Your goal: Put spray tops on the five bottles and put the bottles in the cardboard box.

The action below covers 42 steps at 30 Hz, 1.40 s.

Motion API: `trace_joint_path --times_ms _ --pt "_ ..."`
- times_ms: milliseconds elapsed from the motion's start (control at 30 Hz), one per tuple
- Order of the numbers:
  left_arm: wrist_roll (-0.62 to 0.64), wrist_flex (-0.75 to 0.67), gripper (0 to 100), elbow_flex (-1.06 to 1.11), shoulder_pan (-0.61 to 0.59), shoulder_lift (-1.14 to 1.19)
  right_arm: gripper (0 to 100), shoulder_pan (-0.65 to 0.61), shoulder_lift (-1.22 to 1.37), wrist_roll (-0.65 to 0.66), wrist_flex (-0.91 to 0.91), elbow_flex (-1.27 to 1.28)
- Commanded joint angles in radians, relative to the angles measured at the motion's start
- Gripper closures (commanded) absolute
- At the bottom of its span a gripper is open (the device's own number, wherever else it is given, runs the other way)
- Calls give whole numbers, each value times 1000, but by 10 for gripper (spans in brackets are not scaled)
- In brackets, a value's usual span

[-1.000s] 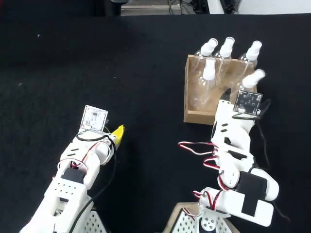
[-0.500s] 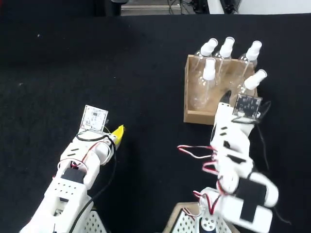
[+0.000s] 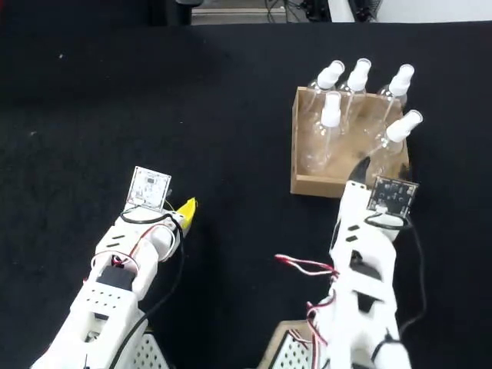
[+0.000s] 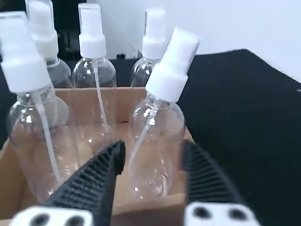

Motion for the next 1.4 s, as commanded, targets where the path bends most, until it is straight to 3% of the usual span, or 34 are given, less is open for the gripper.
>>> trace_joint_path --times_ms 0,33,133,400,567,633,767,933,1367 --pt "-6 -15 956 -5 4 -17 942 20 -136 8 204 1" --pt "-6 -18 982 -5 4 -17 947 20 -170 12 269 2" --pt "-6 -18 912 -5 4 -17 980 18 -283 14 468 4" --pt "-6 -20 903 -5 4 -17 983 14 -565 14 1089 21" --pt "-6 -21 902 25 12 -17 983 20 -708 14 1329 21" --pt "-5 6 905 44 2 -6 983 20 -757 14 1401 21" --pt "-5 207 905 38 4 -18 983 18 -854 14 1548 21" --pt "-2 196 905 44 8 -46 984 18 -969 11 1723 18" --pt "0 198 905 44 4 -63 985 18 -1095 12 1771 12"
